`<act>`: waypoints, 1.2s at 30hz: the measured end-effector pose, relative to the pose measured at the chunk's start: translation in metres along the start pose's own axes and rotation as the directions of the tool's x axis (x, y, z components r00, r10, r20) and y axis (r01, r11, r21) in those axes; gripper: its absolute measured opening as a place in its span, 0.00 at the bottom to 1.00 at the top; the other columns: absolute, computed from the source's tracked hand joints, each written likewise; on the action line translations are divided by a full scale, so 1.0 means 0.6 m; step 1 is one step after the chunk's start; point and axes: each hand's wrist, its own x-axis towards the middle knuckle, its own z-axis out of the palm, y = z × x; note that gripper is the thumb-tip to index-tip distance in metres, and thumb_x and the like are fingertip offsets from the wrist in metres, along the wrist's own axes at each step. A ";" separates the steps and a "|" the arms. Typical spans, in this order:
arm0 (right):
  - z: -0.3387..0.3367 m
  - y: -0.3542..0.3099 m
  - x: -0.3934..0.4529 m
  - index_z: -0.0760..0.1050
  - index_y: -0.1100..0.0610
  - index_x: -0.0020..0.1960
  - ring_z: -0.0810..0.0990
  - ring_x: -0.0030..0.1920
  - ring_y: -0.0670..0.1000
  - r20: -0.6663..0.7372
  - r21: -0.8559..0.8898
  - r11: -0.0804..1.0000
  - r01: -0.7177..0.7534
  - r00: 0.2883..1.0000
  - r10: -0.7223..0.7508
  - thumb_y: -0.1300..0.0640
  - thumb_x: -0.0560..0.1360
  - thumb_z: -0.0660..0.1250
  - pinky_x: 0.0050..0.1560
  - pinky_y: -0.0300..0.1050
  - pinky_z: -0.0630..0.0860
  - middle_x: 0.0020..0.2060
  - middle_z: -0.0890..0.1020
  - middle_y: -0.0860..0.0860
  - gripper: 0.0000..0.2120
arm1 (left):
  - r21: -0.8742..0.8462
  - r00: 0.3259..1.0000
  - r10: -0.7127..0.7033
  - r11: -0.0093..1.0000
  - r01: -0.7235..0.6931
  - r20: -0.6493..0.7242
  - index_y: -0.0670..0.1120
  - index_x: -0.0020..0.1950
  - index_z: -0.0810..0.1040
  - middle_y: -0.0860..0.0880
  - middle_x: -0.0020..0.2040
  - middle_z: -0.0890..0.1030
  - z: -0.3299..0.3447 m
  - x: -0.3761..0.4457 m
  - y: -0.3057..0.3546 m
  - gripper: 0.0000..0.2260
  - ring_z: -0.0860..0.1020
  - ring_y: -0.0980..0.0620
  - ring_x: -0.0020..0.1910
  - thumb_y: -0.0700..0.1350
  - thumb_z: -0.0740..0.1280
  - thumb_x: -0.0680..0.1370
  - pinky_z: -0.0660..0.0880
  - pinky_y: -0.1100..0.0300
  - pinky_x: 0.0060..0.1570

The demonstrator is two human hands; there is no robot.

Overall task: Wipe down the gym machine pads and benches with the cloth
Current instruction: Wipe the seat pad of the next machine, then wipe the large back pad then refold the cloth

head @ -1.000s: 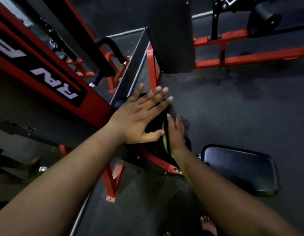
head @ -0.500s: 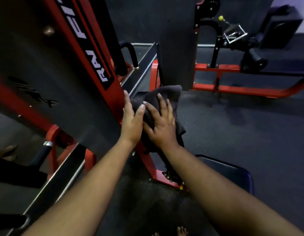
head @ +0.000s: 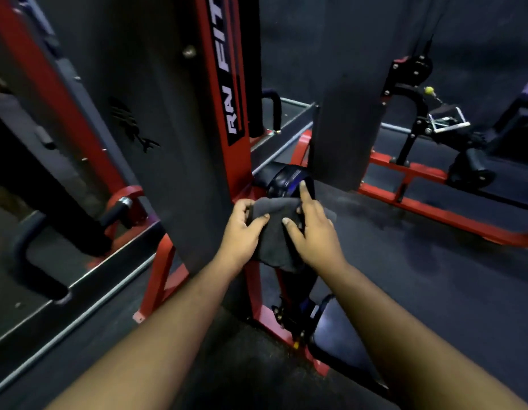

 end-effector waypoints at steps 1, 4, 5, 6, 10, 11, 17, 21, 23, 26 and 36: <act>-0.006 0.004 0.003 0.53 0.46 0.83 0.75 0.60 0.50 0.037 -0.122 0.992 0.019 0.999 -0.014 0.43 0.81 0.65 0.61 0.53 0.72 0.59 0.74 0.48 0.35 | 0.034 1.000 -0.004 0.999 0.005 -0.008 0.44 0.58 0.73 0.52 0.50 0.80 0.004 -0.014 0.003 0.08 0.77 0.66 0.46 0.37 0.68 0.81 0.72 0.69 0.48; -0.021 0.012 -0.003 0.71 0.46 0.73 0.73 0.59 0.56 0.106 -0.388 0.906 0.168 0.985 -0.137 0.33 0.77 0.64 0.57 0.56 0.70 0.55 0.74 0.50 0.29 | -0.011 0.988 -0.074 0.997 0.073 -0.137 0.46 0.61 0.72 0.52 0.53 0.78 0.010 -0.062 0.000 0.11 0.76 0.61 0.52 0.39 0.67 0.81 0.72 0.67 0.55; -0.025 0.013 -0.010 0.75 0.44 0.67 0.72 0.58 0.55 0.128 -0.375 0.899 0.227 0.973 -0.192 0.31 0.75 0.65 0.56 0.55 0.70 0.54 0.73 0.49 0.26 | -0.069 0.973 -0.108 0.993 0.096 -0.202 0.48 0.62 0.73 0.52 0.55 0.79 0.010 -0.081 0.000 0.12 0.77 0.58 0.55 0.41 0.67 0.80 0.73 0.63 0.59; -0.025 0.017 -0.020 0.77 0.44 0.63 0.71 0.57 0.54 0.161 -0.329 0.902 0.280 0.958 -0.239 0.31 0.74 0.66 0.55 0.54 0.69 0.53 0.72 0.48 0.23 | -0.125 0.954 -0.147 0.985 0.118 -0.260 0.50 0.62 0.74 0.52 0.56 0.80 0.010 -0.105 0.000 0.12 0.78 0.55 0.57 0.42 0.66 0.78 0.74 0.61 0.60; -0.014 0.018 -0.066 0.74 0.48 0.51 0.74 0.52 0.47 0.377 0.138 0.937 0.321 0.857 -0.350 0.39 0.72 0.75 0.53 0.48 0.72 0.50 0.75 0.45 0.17 | -0.278 0.910 -0.259 0.946 0.170 -0.324 0.54 0.59 0.80 0.54 0.53 0.84 0.002 -0.216 0.021 0.15 0.81 0.62 0.55 0.36 0.64 0.81 0.74 0.67 0.56; -0.009 0.008 -0.080 0.73 0.49 0.49 0.76 0.47 0.44 0.469 0.278 0.932 0.234 0.813 -0.344 0.43 0.72 0.77 0.49 0.45 0.73 0.46 0.77 0.44 0.17 | -0.303 0.891 -0.287 0.936 0.182 -0.351 0.55 0.58 0.80 0.56 0.52 0.85 -0.007 -0.252 0.026 0.15 0.82 0.65 0.53 0.36 0.64 0.81 0.74 0.69 0.54; 0.064 -0.077 -0.177 0.79 0.55 0.53 0.77 0.37 0.36 0.748 0.453 0.890 0.052 0.522 -0.411 0.55 0.71 0.81 0.43 0.35 0.73 0.40 0.82 0.45 0.15 | -0.386 0.686 -0.389 0.907 0.168 -0.615 0.50 0.54 0.82 0.53 0.48 0.87 -0.081 -0.471 0.006 0.08 0.83 0.56 0.52 0.40 0.66 0.80 0.76 0.57 0.57; 0.119 -0.157 -0.261 0.82 0.54 0.45 0.80 0.39 0.40 0.801 0.482 0.872 0.083 0.362 -0.477 0.54 0.72 0.80 0.42 0.38 0.75 0.39 0.84 0.46 0.08 | -0.301 0.523 -0.373 0.928 0.219 -0.767 0.51 0.55 0.79 0.51 0.51 0.85 -0.136 -0.627 -0.019 0.05 0.83 0.54 0.52 0.46 0.69 0.80 0.78 0.55 0.57; 0.139 -0.200 -0.310 0.83 0.54 0.44 0.80 0.40 0.41 0.806 0.510 0.856 0.084 0.303 -0.509 0.54 0.72 0.79 0.42 0.37 0.76 0.39 0.85 0.48 0.07 | -0.254 0.458 -0.349 0.932 0.257 -0.817 0.50 0.56 0.78 0.52 0.51 0.84 -0.156 -0.705 -0.030 0.05 0.82 0.57 0.52 0.46 0.70 0.81 0.78 0.59 0.57; 0.168 -0.286 -0.412 0.83 0.55 0.46 0.82 0.42 0.39 0.809 0.559 0.829 -0.014 0.229 -0.541 0.58 0.72 0.79 0.42 0.34 0.76 0.41 0.86 0.45 0.06 | -0.216 0.319 -0.312 0.928 0.302 -0.895 0.49 0.55 0.78 0.54 0.49 0.84 -0.193 -0.845 -0.046 0.04 0.82 0.63 0.47 0.45 0.71 0.81 0.76 0.64 0.50; 0.251 -0.502 -0.732 0.76 0.53 0.62 0.82 0.49 0.45 0.833 0.552 0.716 -0.427 0.257 -0.489 0.59 0.73 0.78 0.47 0.37 0.80 0.54 0.82 0.50 0.20 | -0.337 0.005 -0.351 0.903 0.265 -0.936 0.49 0.55 0.80 0.52 0.52 0.85 -0.302 -1.168 -0.051 0.08 0.83 0.56 0.53 0.52 0.69 0.82 0.79 0.57 0.57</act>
